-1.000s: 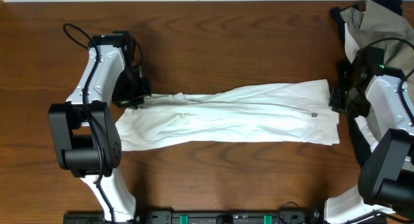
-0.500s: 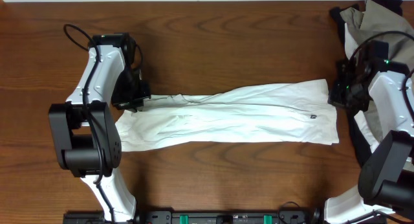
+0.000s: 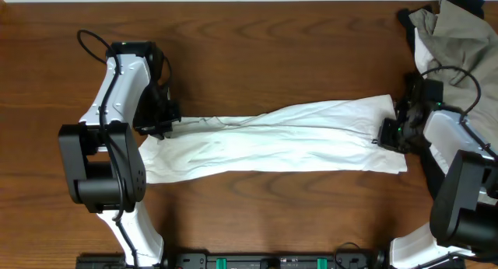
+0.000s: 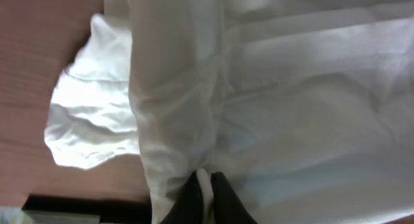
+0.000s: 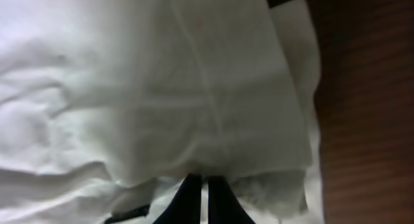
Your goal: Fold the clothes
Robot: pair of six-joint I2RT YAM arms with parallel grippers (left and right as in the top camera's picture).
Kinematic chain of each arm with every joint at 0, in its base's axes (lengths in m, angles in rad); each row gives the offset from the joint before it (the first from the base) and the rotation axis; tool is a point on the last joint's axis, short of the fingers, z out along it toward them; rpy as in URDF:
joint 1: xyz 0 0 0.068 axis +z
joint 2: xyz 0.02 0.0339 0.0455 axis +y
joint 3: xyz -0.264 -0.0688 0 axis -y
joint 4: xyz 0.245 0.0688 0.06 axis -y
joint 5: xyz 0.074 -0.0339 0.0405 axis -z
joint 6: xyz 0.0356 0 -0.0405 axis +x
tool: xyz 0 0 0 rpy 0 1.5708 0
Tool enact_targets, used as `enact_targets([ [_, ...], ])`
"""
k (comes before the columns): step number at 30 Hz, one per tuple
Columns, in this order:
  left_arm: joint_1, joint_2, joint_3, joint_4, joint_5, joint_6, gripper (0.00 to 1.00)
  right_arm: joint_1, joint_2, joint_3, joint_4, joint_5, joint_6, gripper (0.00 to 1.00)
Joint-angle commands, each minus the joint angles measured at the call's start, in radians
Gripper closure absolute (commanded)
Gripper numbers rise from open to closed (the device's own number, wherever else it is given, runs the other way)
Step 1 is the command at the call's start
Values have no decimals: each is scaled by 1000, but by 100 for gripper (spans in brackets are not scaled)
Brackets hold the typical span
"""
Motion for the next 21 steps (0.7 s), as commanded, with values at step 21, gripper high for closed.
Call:
enact_targets([
  [21, 6, -3, -54, -27, -15, -5, 81, 3, -10, -74, 63, -3, 16, 94],
])
